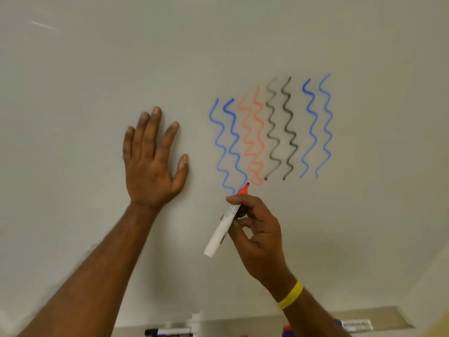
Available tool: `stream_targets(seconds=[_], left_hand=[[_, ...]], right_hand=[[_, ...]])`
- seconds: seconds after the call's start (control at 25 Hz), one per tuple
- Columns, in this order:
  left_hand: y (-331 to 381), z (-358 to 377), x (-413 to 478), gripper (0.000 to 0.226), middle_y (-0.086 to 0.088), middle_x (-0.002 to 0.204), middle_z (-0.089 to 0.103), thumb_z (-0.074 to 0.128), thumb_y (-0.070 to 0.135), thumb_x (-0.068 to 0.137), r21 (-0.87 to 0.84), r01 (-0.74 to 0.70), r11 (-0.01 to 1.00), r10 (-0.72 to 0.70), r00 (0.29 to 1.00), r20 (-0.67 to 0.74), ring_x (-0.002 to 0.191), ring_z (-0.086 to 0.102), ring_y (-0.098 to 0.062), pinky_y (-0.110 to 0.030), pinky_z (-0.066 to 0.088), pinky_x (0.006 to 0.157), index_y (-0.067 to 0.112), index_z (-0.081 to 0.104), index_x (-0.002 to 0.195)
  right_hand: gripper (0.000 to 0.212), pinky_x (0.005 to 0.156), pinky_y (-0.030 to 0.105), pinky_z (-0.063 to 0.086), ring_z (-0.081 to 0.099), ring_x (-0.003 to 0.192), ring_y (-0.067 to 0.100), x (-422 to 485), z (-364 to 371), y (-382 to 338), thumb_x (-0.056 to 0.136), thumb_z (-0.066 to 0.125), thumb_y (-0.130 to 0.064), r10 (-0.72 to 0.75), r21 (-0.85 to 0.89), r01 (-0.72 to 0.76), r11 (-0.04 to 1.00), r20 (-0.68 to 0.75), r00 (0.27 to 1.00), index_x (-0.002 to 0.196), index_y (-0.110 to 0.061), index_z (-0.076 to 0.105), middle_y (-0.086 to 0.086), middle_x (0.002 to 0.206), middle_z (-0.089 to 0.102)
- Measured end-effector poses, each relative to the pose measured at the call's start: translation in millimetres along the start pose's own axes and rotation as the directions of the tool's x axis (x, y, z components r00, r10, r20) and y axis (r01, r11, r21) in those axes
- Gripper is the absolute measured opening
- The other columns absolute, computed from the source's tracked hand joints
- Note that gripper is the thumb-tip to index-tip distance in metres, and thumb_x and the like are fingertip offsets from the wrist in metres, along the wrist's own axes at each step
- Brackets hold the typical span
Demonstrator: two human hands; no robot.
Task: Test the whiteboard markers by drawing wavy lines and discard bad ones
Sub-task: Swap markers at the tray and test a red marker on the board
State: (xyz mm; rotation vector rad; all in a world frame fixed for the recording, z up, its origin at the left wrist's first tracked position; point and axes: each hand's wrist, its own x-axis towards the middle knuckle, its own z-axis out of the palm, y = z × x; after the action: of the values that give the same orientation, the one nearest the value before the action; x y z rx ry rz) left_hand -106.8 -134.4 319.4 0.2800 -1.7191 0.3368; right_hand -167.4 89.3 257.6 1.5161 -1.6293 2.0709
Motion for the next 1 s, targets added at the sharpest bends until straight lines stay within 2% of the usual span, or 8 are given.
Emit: stream_targets(seconds=[0.08,0.16,0.24,0.36,0.48,0.6,0.84,1.0], left_hand=[[1,1,-3,0.056,-0.016,0.155,0.033,0.054,0.035,0.091,0.009,-0.011,1.0,0.011,1.0,-0.007,0.148,0.023,-0.028,-0.05,0.019,0.119,0.013,0.047,0.143],[0,1,-5,0.057,-0.015,0.155,0.034,0.054,0.036,0.09,0.007,-0.019,1.0,0.019,1.0,-0.011,0.147,0.025,-0.029,-0.05,0.02,0.119,0.014,0.048,0.142],[-1,1,-5,0.058,-0.013,0.155,0.033,0.055,0.036,0.09,0.008,-0.016,1.0,0.016,1.0,-0.016,0.147,0.025,-0.028,-0.05,0.021,0.119,0.014,0.048,0.142],[0,0,-8,0.058,-0.013,0.156,0.033,0.053,0.038,0.091,0.014,-0.021,1.0,0.021,1.0,-0.011,0.148,0.025,-0.028,-0.051,0.021,0.118,0.014,0.048,0.143],[-3,0,-9,0.058,-0.013,0.156,0.033,0.053,0.038,0.091,0.005,-0.023,1.0,0.023,1.0,-0.006,0.148,0.024,-0.029,-0.051,0.022,0.118,0.015,0.046,0.144],[-4,0,-14,0.06,-0.012,0.156,0.032,0.053,0.039,0.09,-0.003,-0.012,1.0,0.012,1.0,0.0,0.148,0.024,-0.028,-0.051,0.021,0.119,0.016,0.043,0.145],[-6,2,-26,0.061,-0.012,0.156,0.033,0.051,0.041,0.091,-0.002,-0.009,1.0,0.009,1.0,0.004,0.148,0.025,-0.029,-0.049,0.019,0.12,0.017,0.041,0.146],[-8,3,-29,0.059,-0.012,0.155,0.034,0.051,0.04,0.091,-0.006,-0.015,1.0,0.015,1.0,0.0,0.147,0.026,-0.029,-0.049,0.019,0.12,0.016,0.045,0.144]], right_hand=[[0.018,0.065,0.029,0.052,0.063,0.069,0.015,19,8,-13,0.087,0.07,-0.034,-0.091,-0.035,0.091,0.995,-0.001,0.996,0.099,-0.023,0.063,-0.01,0.08,0.063],[0.019,0.062,0.032,0.051,0.059,0.065,0.014,36,15,-19,0.091,0.063,-0.035,-0.168,-0.09,0.169,0.981,0.023,0.986,0.094,-0.016,0.065,-0.005,0.074,0.062],[0.02,0.065,0.035,0.054,0.063,0.07,0.012,55,23,-23,0.093,0.057,-0.028,-0.2,-0.155,0.206,0.966,0.05,0.978,0.101,-0.013,0.068,-0.008,0.082,0.067],[0.03,0.069,0.029,0.056,0.067,0.077,0.009,89,33,-31,0.091,0.061,-0.025,-0.205,-0.238,0.197,0.951,-0.006,0.979,0.119,-0.018,0.063,-0.012,0.09,0.069],[0.032,0.077,0.032,0.057,0.068,0.09,0.006,113,39,-31,0.091,0.062,-0.02,-0.288,-0.328,0.253,0.91,-0.063,0.956,0.121,-0.011,0.065,-0.006,0.104,0.072],[0.032,0.083,0.032,0.057,0.068,0.099,0.004,108,40,-19,0.092,0.061,-0.021,-0.309,-0.375,0.267,0.888,-0.056,0.95,0.124,-0.013,0.065,-0.006,0.112,0.071],[0.035,0.089,0.018,0.052,0.064,0.104,-0.003,73,34,5,0.093,0.057,-0.03,-0.264,-0.423,0.222,0.878,-0.043,0.964,0.122,-0.016,0.066,-0.011,0.115,0.069],[0.028,0.077,0.023,0.054,0.065,0.092,0.005,50,26,21,0.093,0.056,-0.026,-0.273,-0.471,0.237,0.85,-0.008,0.962,0.115,-0.015,0.068,-0.008,0.101,0.067]])
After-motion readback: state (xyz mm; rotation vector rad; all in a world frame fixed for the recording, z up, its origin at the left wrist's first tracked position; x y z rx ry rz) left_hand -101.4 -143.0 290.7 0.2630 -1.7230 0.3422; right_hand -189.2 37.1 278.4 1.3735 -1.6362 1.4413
